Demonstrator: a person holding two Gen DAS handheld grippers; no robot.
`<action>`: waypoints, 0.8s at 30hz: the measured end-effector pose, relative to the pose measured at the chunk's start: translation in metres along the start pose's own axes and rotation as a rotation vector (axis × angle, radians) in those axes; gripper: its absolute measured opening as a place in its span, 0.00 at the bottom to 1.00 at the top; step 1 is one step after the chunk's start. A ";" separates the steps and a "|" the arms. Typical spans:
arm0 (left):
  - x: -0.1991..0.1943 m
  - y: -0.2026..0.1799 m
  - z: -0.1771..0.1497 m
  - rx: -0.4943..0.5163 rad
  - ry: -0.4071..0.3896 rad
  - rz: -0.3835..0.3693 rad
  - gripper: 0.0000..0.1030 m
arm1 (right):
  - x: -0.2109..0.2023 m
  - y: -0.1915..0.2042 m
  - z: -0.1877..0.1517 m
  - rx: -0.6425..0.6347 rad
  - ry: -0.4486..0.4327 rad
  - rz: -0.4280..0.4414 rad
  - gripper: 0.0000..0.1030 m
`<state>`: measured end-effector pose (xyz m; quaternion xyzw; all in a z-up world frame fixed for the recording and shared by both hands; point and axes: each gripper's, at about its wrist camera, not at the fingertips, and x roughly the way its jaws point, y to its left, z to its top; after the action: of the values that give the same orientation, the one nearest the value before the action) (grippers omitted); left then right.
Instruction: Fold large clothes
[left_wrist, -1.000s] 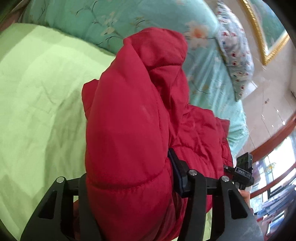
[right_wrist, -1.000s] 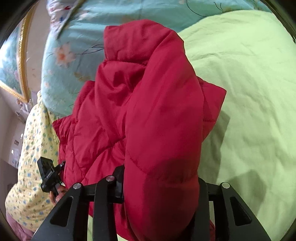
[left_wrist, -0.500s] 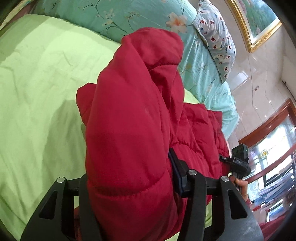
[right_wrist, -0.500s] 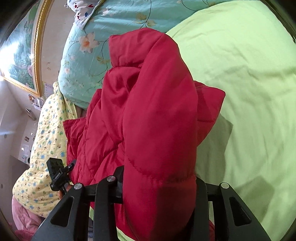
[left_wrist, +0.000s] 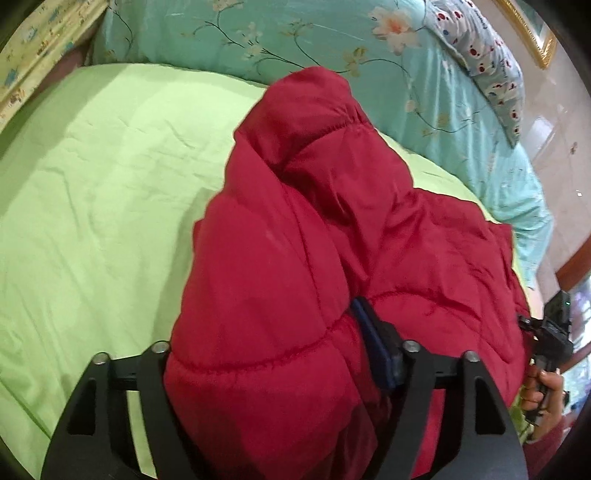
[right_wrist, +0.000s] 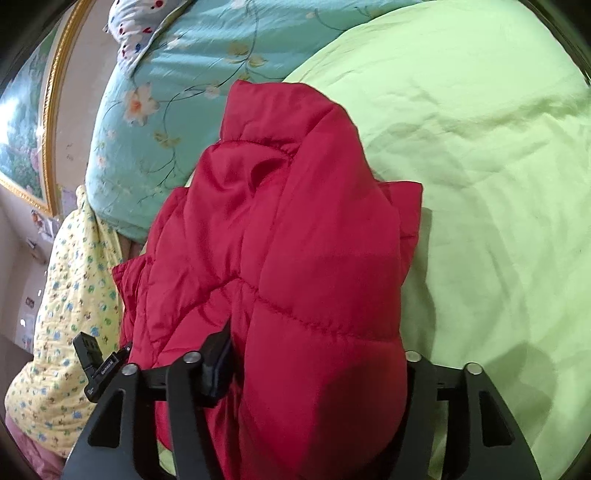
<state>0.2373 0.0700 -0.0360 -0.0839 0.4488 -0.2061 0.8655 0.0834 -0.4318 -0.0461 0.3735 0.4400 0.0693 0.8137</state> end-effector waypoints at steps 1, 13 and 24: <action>-0.002 -0.002 0.000 0.003 -0.006 0.015 0.77 | -0.001 -0.002 0.000 0.004 -0.005 -0.003 0.65; -0.051 0.004 -0.016 -0.066 -0.124 0.101 0.81 | -0.008 -0.004 -0.005 0.018 -0.035 -0.034 0.76; -0.081 -0.016 -0.026 -0.025 -0.168 0.024 0.81 | -0.043 0.012 -0.014 -0.012 -0.130 -0.144 0.76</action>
<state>0.1700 0.0910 0.0139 -0.1065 0.3783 -0.1825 0.9013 0.0499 -0.4343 -0.0141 0.3395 0.4116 -0.0111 0.8457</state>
